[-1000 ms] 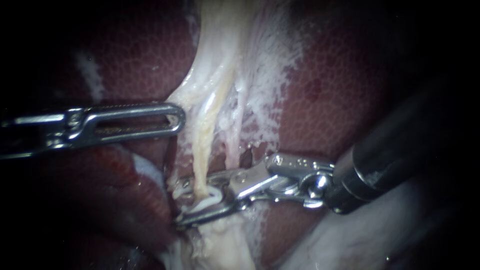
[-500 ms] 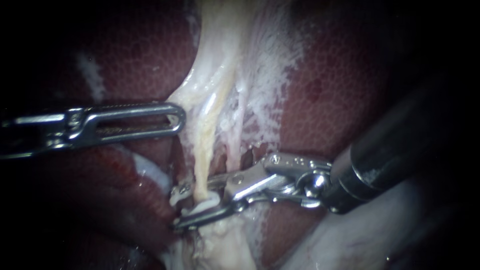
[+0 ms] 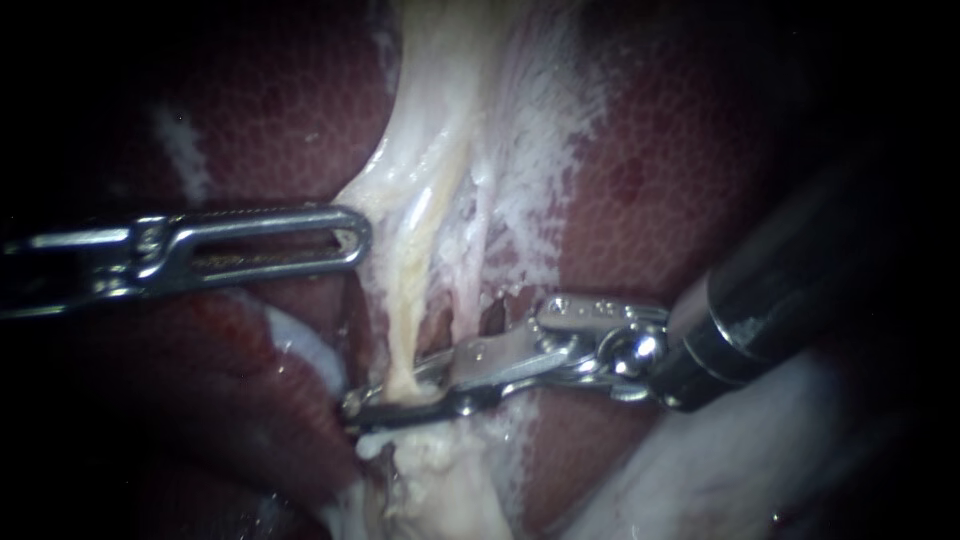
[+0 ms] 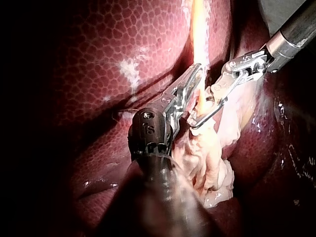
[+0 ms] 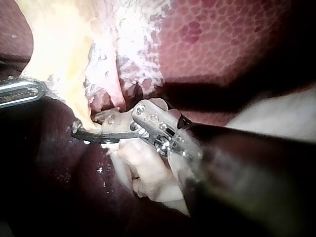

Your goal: Clipping second clip left tube

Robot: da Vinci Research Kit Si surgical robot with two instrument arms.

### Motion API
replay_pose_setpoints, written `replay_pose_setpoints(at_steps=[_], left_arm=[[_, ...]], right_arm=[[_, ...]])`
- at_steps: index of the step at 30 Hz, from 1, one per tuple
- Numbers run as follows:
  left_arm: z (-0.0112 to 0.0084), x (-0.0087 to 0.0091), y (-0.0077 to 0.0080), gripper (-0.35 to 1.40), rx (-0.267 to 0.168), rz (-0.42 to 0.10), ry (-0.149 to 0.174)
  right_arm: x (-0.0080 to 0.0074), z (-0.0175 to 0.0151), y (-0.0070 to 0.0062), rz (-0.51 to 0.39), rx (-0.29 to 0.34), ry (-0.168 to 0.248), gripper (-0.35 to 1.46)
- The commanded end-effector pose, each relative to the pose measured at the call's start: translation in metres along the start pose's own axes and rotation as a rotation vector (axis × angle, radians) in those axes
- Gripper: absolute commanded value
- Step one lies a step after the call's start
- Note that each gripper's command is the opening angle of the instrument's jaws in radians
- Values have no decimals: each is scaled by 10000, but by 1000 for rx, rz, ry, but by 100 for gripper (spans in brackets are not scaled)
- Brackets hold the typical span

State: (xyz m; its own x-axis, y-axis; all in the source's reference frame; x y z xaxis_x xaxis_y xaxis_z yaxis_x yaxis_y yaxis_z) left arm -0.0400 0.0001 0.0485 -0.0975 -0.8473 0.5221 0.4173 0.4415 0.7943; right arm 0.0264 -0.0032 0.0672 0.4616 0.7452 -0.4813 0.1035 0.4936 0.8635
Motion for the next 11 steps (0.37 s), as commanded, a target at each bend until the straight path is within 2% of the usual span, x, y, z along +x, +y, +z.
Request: replay_pose_setpoints(at_steps=[1, 11], left_arm=[[0, 0, 0, -35, 0, 0, 0], [1, 0, 1, -35, 0, 0, 0]], right_arm=[[0, 1, 0, -1, 1, 0, -35], [-1, 2, -1, -2, 1, 0, -35]])
